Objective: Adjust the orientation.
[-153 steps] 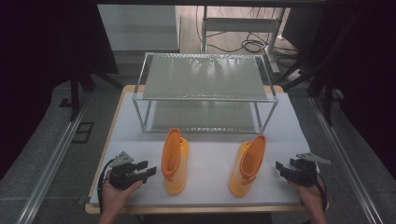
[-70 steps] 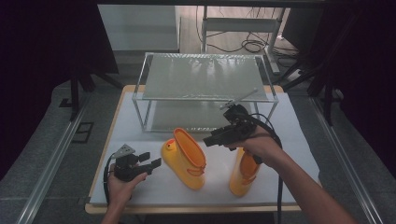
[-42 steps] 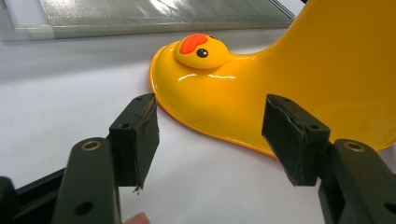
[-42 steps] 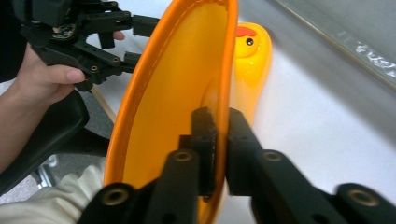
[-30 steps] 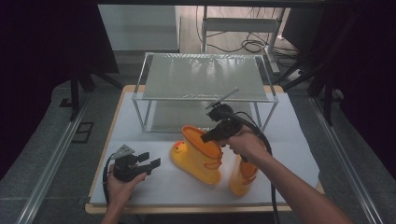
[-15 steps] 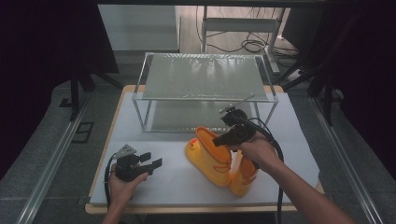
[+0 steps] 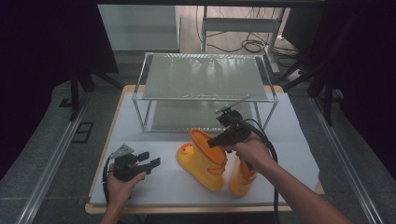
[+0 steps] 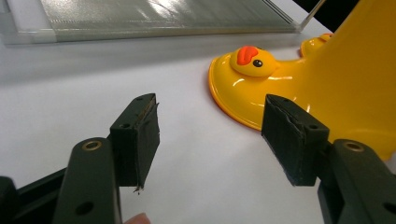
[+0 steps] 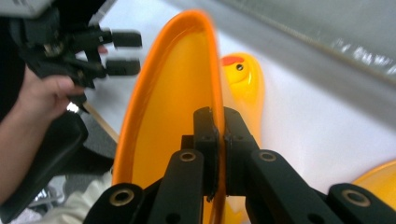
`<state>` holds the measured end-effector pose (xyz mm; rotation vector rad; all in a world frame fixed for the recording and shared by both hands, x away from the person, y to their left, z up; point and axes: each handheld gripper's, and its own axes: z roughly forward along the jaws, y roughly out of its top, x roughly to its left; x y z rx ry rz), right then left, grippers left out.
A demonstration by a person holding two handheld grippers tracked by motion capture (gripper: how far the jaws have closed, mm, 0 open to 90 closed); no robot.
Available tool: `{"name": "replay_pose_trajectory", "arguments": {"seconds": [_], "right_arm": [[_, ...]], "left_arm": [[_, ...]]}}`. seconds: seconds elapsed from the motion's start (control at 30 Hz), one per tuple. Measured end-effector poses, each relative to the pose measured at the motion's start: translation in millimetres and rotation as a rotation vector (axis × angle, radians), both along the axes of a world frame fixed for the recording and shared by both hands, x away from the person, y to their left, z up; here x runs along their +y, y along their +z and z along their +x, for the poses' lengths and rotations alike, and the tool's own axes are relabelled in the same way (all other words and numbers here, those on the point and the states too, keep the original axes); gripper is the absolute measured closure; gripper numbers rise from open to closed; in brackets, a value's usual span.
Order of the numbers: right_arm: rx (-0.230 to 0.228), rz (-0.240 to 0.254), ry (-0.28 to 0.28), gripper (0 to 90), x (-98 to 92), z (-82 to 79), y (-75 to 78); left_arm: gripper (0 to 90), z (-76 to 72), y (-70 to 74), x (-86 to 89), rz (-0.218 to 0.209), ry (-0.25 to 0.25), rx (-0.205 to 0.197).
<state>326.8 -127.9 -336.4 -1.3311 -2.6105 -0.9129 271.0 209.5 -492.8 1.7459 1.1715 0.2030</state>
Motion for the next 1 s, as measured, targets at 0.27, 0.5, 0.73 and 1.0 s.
{"name": "replay_pose_trajectory", "arguments": {"seconds": [0.27,0.5,0.73,1.0], "right_arm": [[-0.036,-0.075,0.015,86.0,-13.4,-7.4,-3.8],[-0.035,-0.078,-0.005,86.2,-23.7,-9.5,-3.6],[-0.037,-0.077,0.010,82.3,-22.2,-11.9,-3.9],[-0.082,-0.045,0.013,58.8,-25.7,-10.6,7.8]], "left_arm": [[36.8,0.4,-0.9,-4.1,0.003,-0.006,0.006],[36.9,0.6,-1.0,-2.9,0.004,-0.004,0.006],[36.8,0.7,-1.6,-6.2,0.009,-0.013,0.009],[36.8,1.1,-1.6,-5.4,0.011,-0.015,0.006]]}}
